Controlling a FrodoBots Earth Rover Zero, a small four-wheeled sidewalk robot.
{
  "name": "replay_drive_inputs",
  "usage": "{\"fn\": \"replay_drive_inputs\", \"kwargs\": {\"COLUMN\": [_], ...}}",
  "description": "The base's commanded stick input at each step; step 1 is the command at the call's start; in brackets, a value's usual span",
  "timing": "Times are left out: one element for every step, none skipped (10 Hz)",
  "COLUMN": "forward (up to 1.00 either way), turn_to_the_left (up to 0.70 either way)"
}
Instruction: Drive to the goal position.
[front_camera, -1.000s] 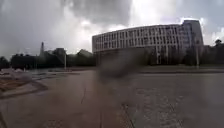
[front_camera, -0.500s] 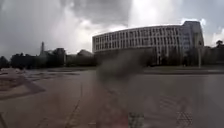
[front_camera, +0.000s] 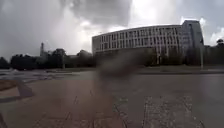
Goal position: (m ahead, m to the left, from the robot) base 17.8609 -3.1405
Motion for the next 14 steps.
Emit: {"fn": "replay_drive_inputs", "kwargs": {"forward": [0.7, 0.7, 0.7, 0.7, 0.7, 0.7, 0.7, 0.7, 0.7, 0.7, 0.7, 0.7, 0.7, 0.7], "turn_to_the_left": [0.0, 0.0, 0.0, 0.0, 0.0, 0.0, 0.0, 0.0, 0.0, 0.0, 0.0, 0.0, 0.0, 0.0]}}
